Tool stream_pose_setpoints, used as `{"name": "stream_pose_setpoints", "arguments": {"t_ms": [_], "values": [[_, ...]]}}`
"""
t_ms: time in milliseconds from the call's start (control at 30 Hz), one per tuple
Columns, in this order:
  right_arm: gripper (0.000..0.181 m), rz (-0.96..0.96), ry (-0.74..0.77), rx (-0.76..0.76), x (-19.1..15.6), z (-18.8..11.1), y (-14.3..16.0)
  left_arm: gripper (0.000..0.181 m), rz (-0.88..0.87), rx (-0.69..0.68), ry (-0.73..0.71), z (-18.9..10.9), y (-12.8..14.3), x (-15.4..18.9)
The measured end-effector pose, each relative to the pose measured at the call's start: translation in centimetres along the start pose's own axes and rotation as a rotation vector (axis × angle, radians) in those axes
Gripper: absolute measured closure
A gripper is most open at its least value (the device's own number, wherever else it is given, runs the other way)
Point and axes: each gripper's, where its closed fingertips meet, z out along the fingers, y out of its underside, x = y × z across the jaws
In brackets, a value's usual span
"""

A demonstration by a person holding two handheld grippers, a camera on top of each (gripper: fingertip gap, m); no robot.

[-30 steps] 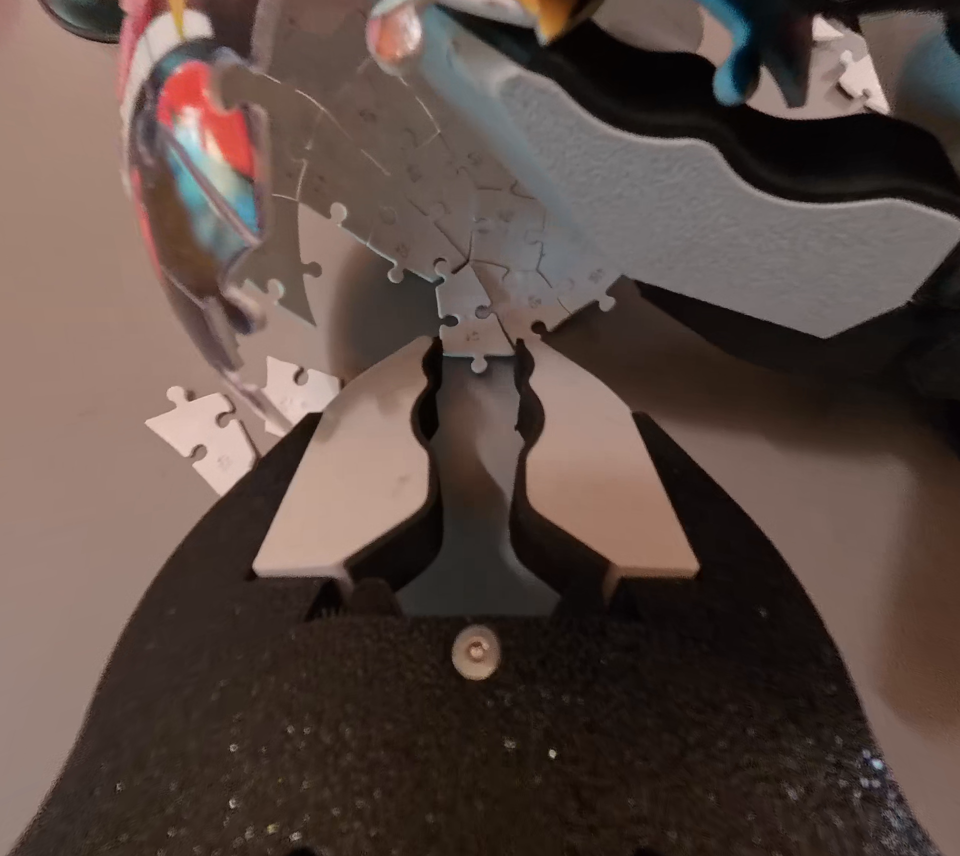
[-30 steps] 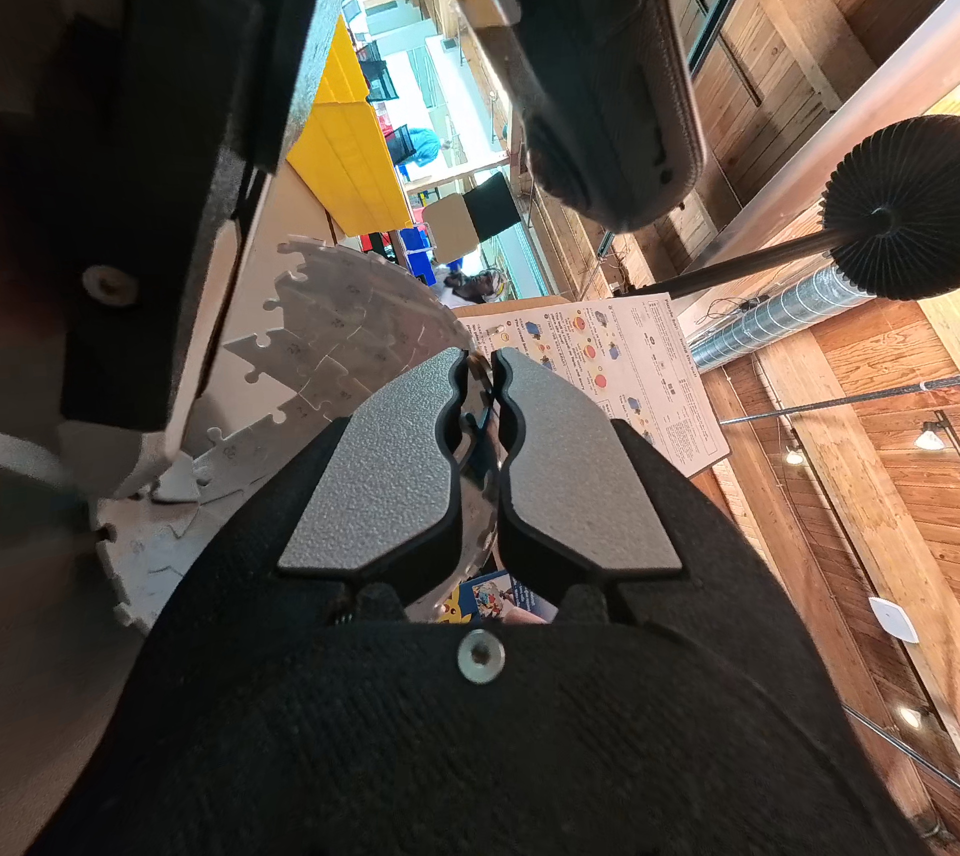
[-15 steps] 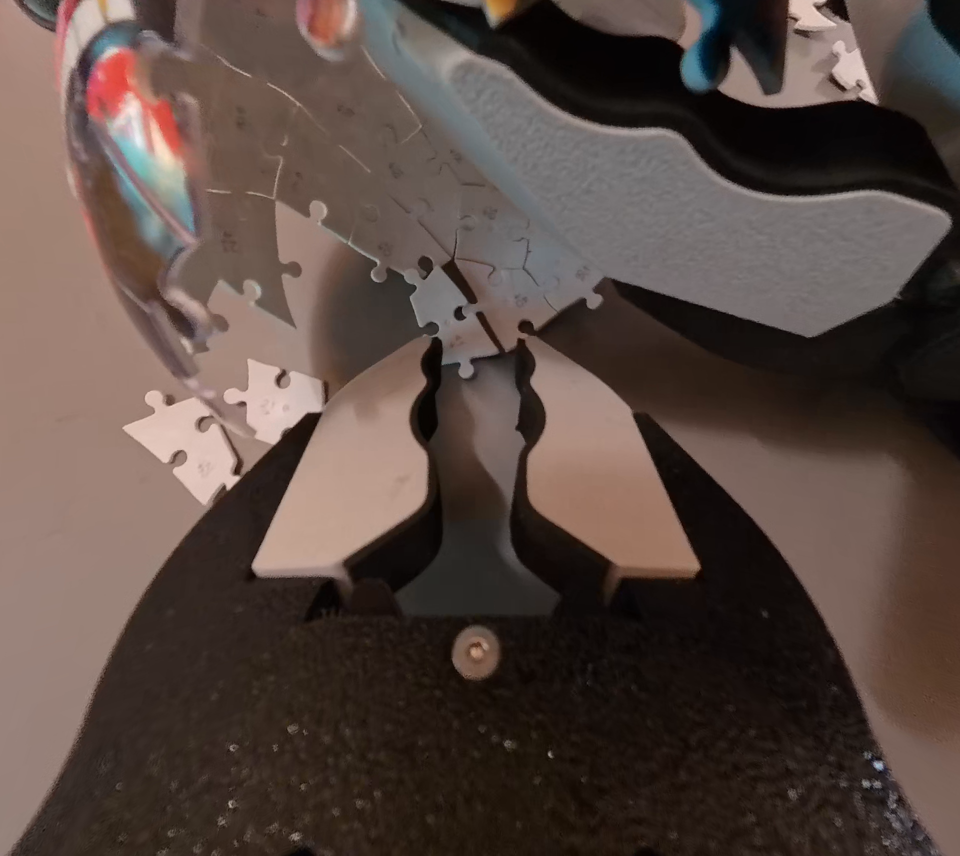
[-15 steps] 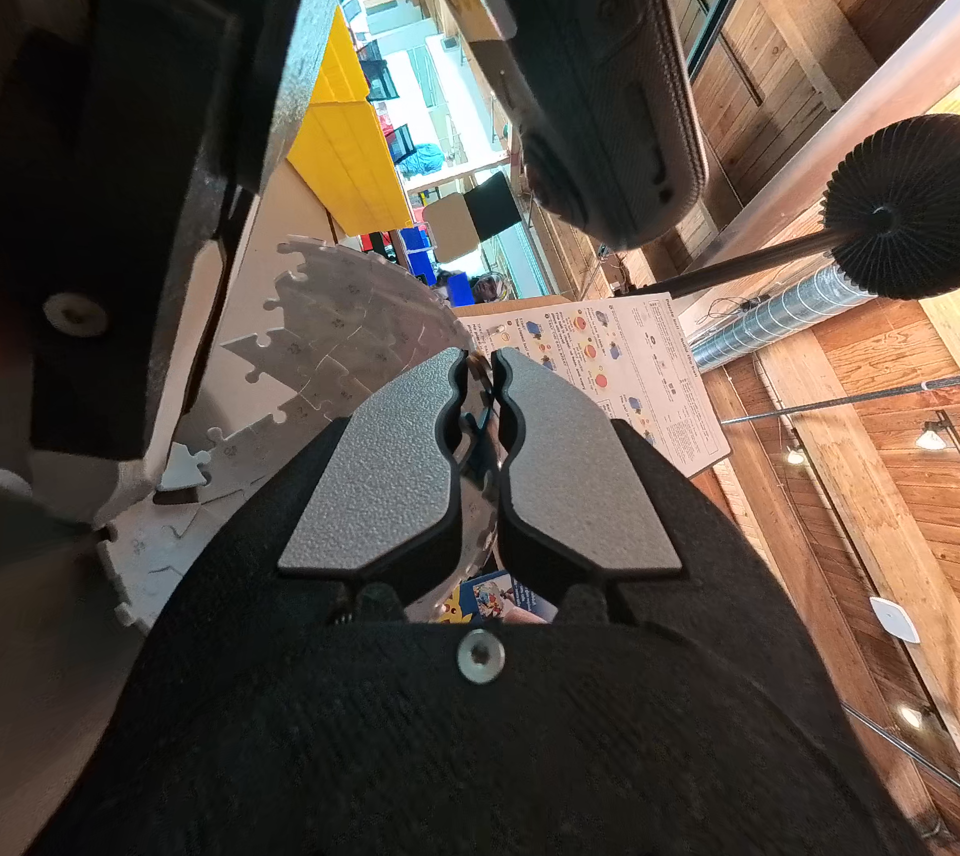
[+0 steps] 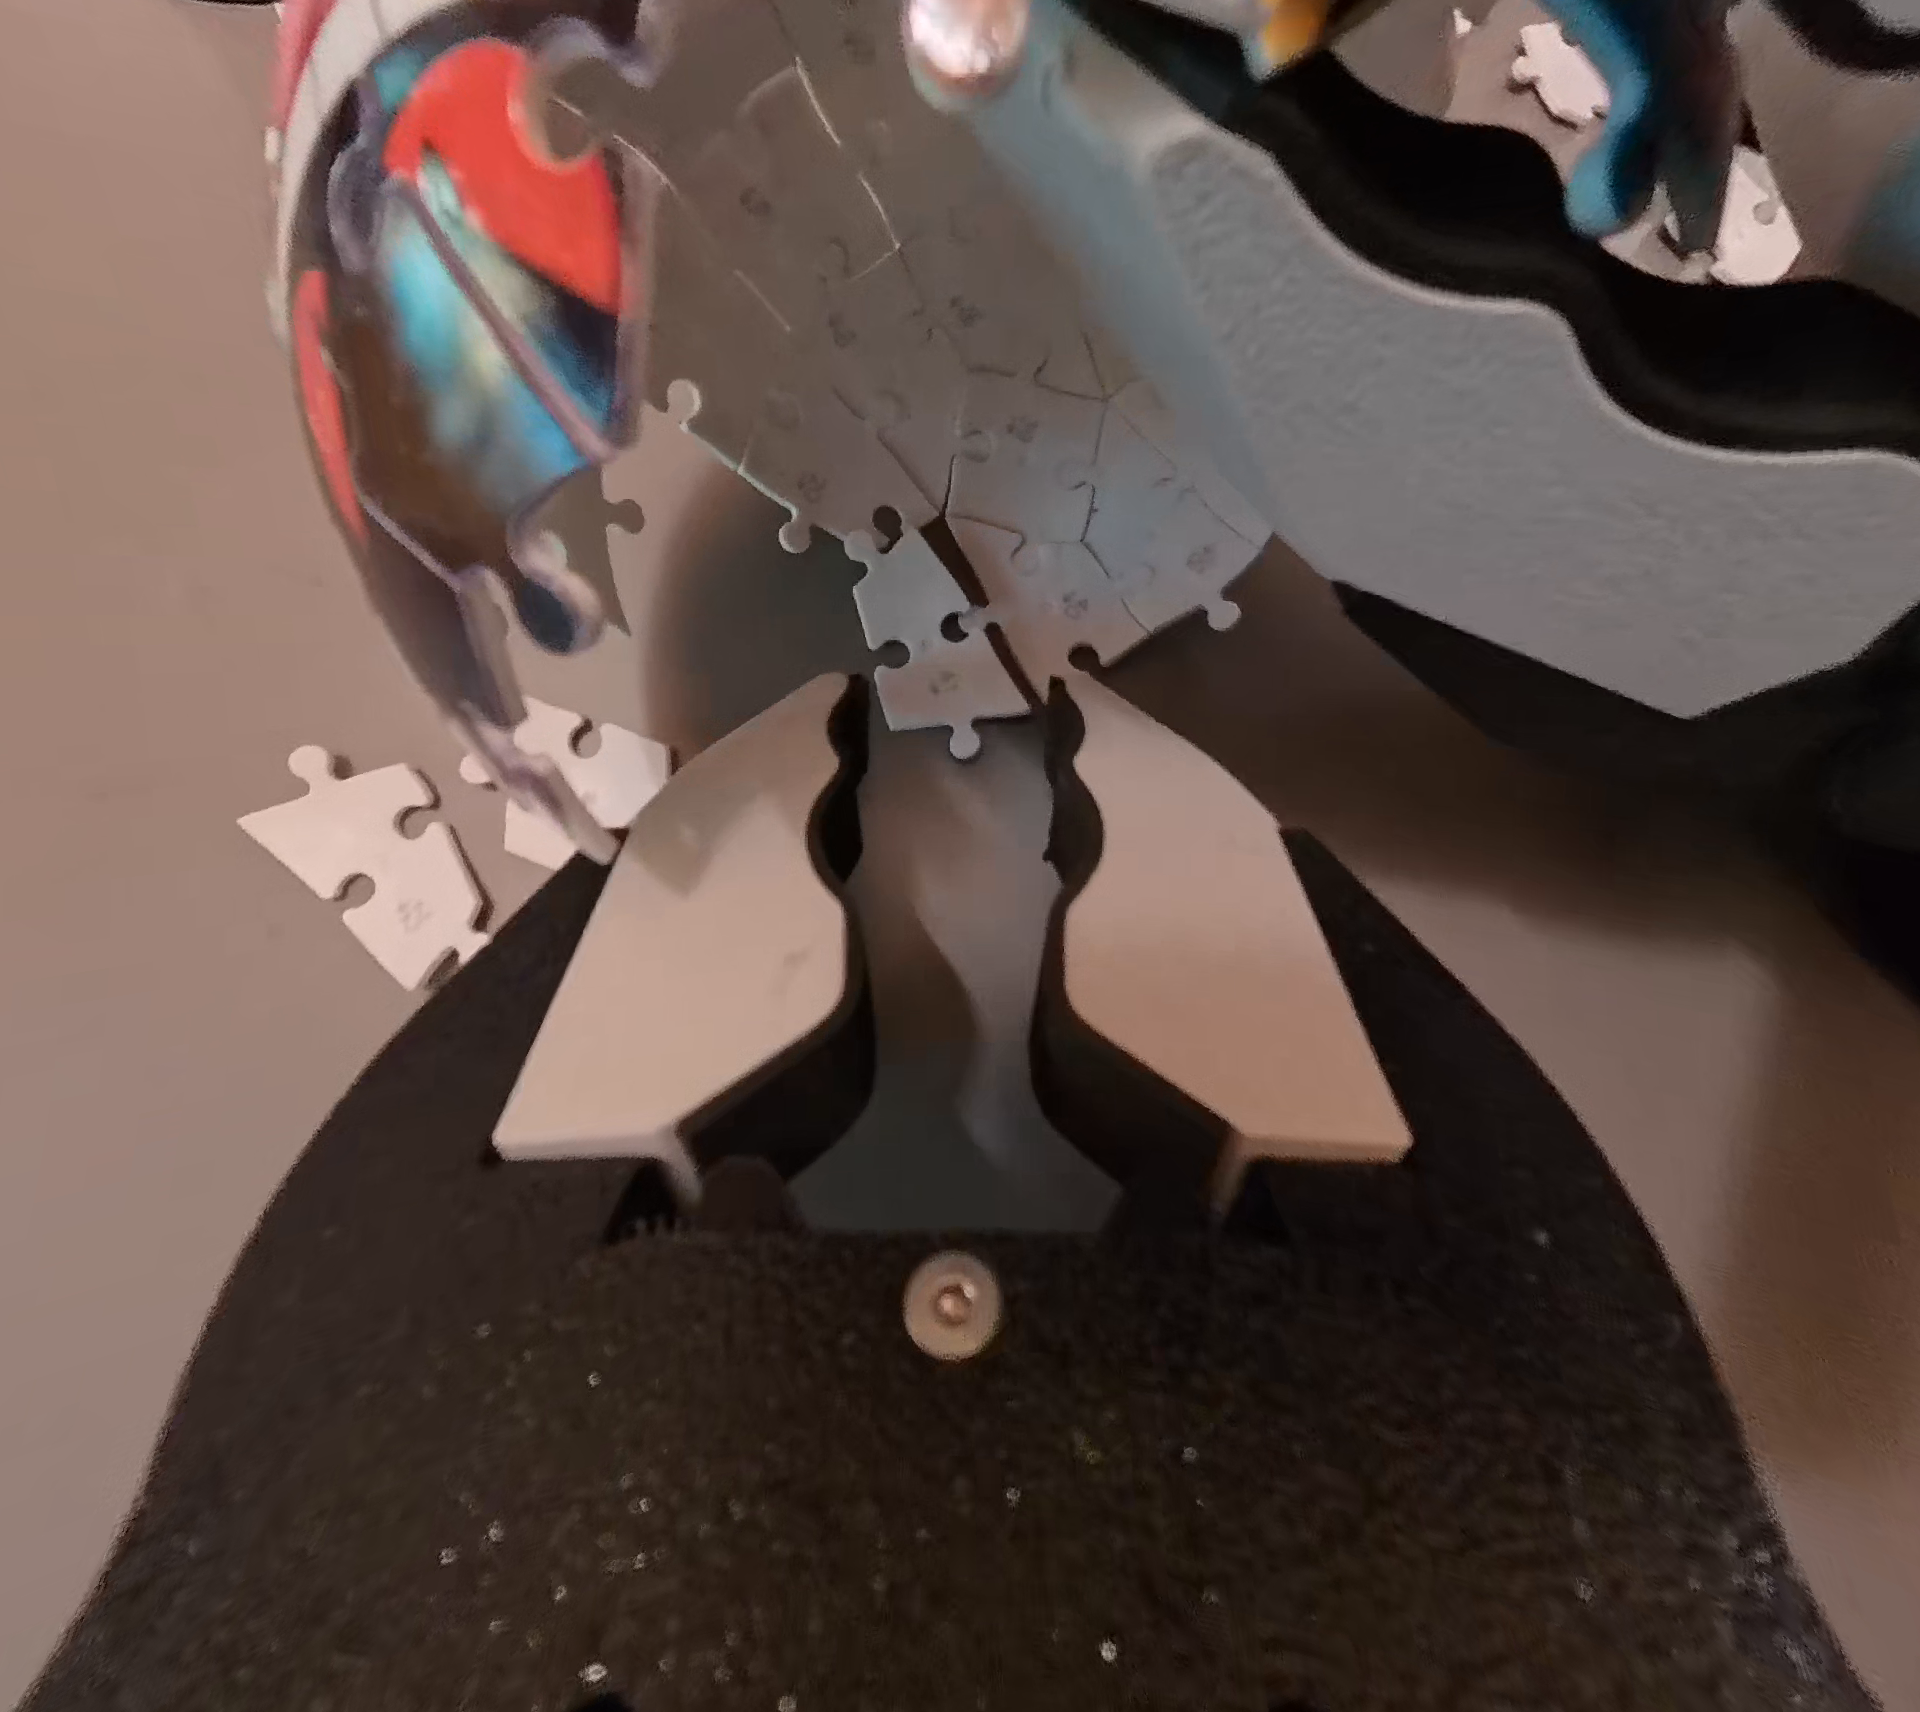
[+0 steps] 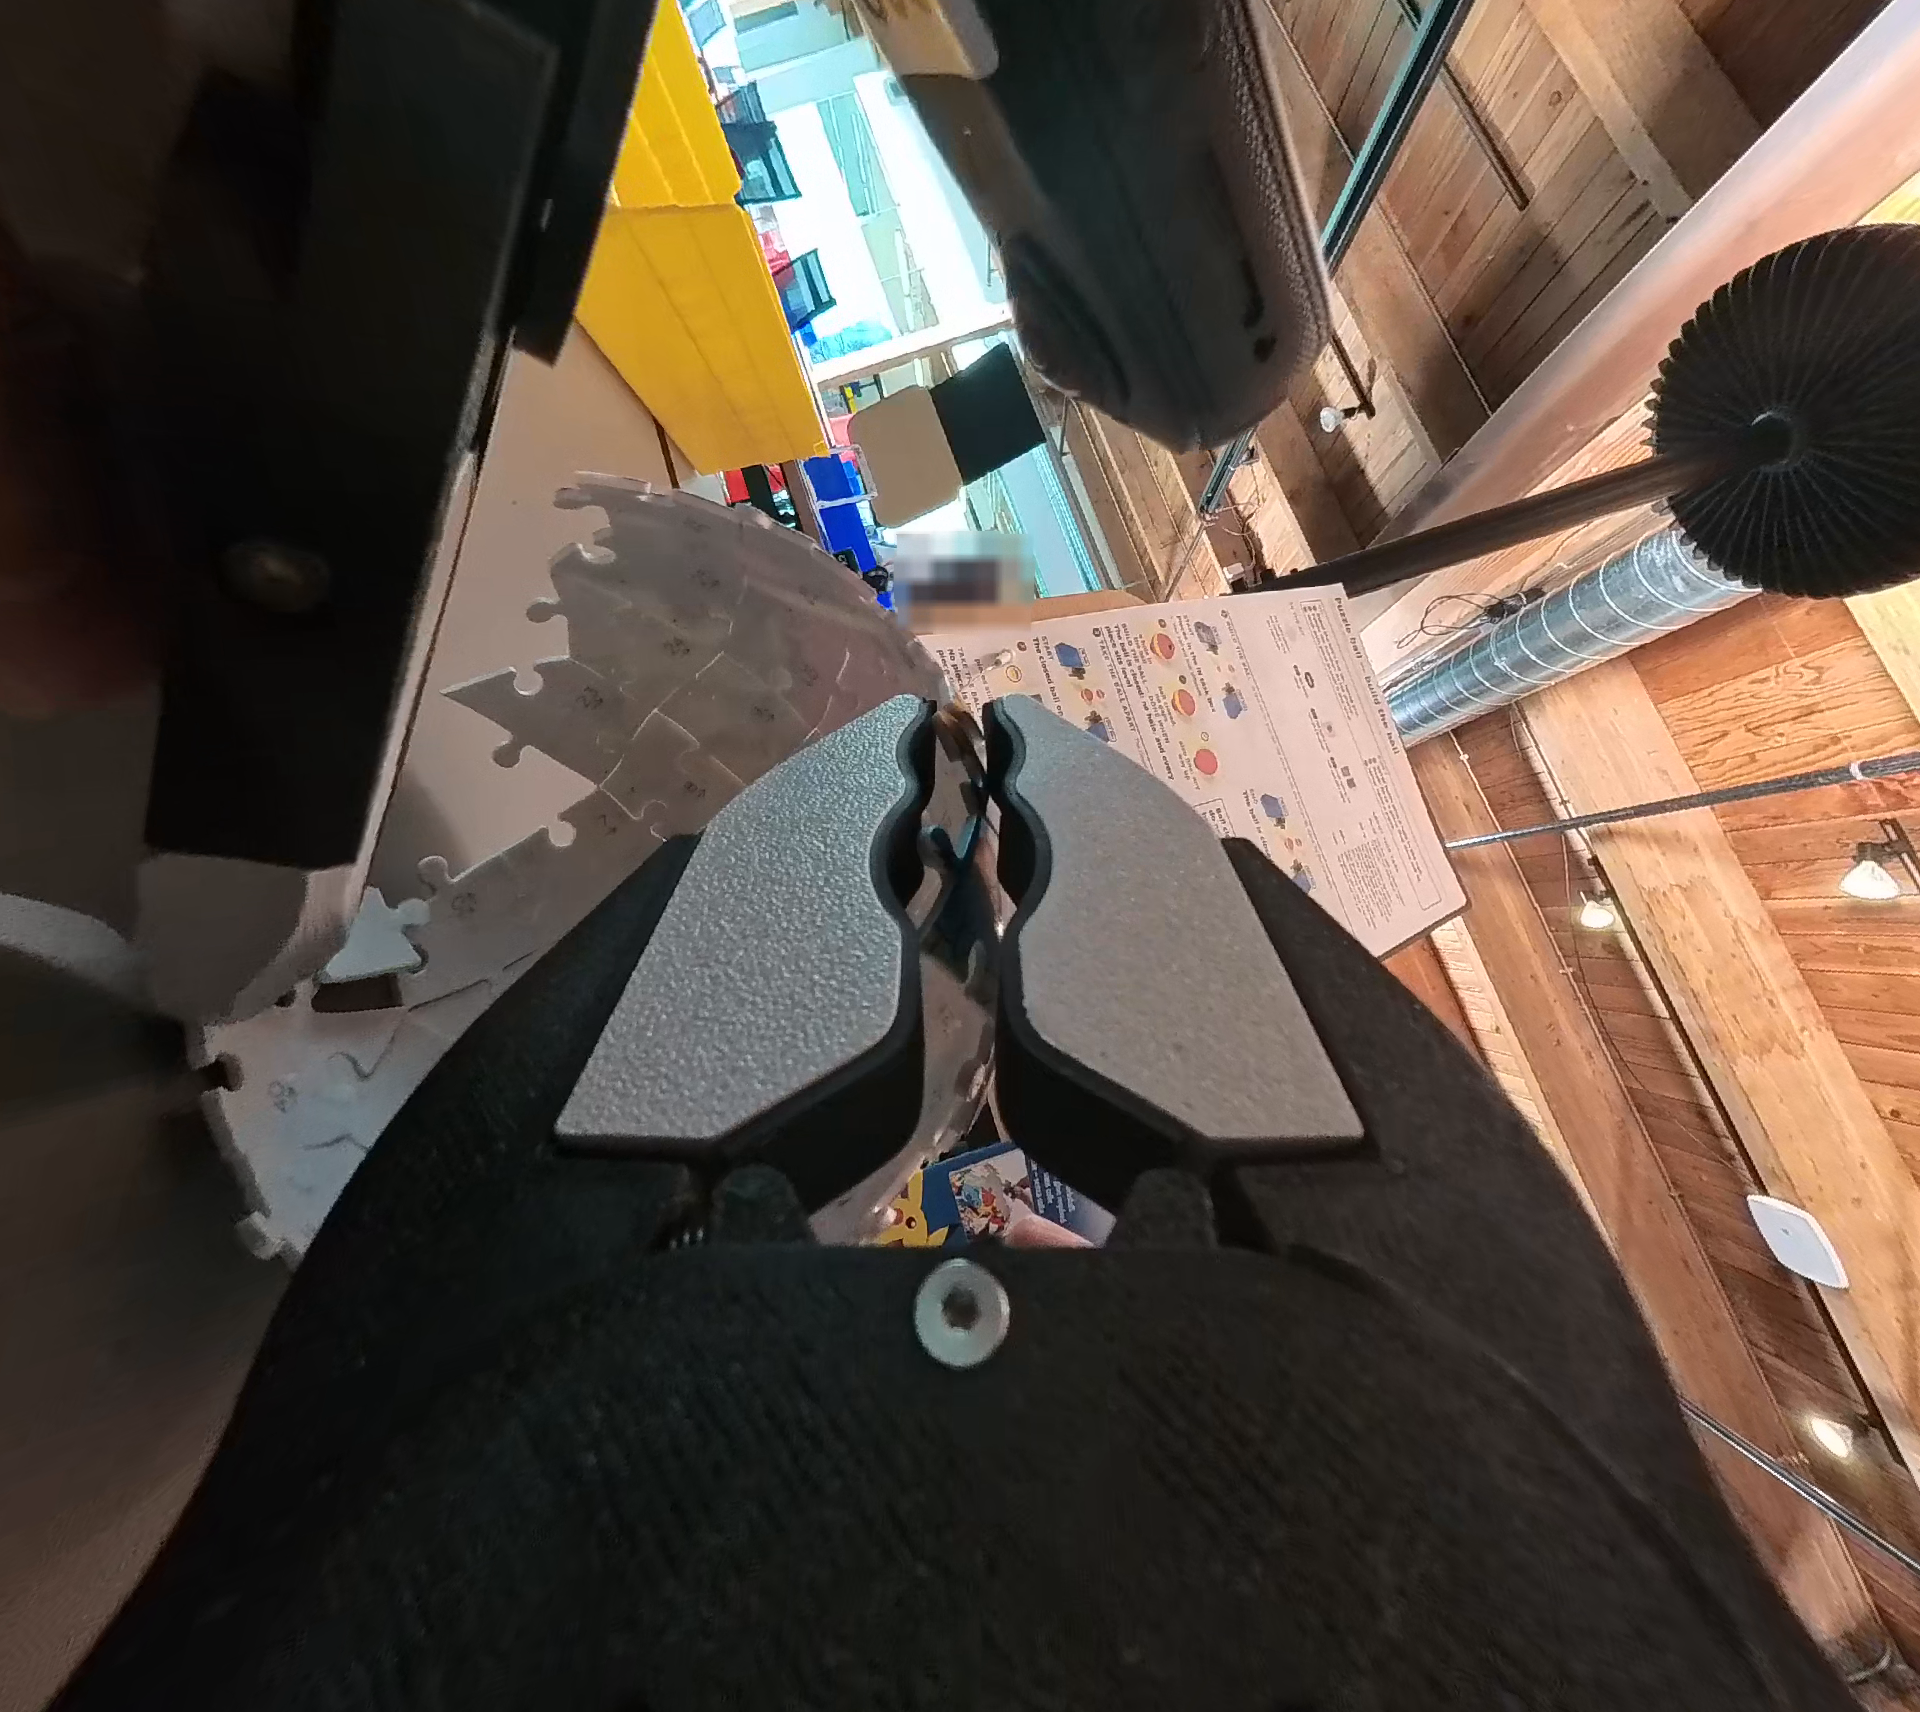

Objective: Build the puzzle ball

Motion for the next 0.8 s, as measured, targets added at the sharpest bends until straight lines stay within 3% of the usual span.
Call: {"name": "stream_pose_setpoints", "arguments": {"t_ms": [167,800], "values": [[0.172,0.000,0.000,-0.001,0.01,0.01,0.01,0.157,0.020,-0.002,0.024,0.00,0.02,0.24],[0.172,0.007,0.001,-0.003,0.06,-0.05,0.11,0.159,0.077,0.034,0.108,-0.29,-0.45,-0.12]]}}
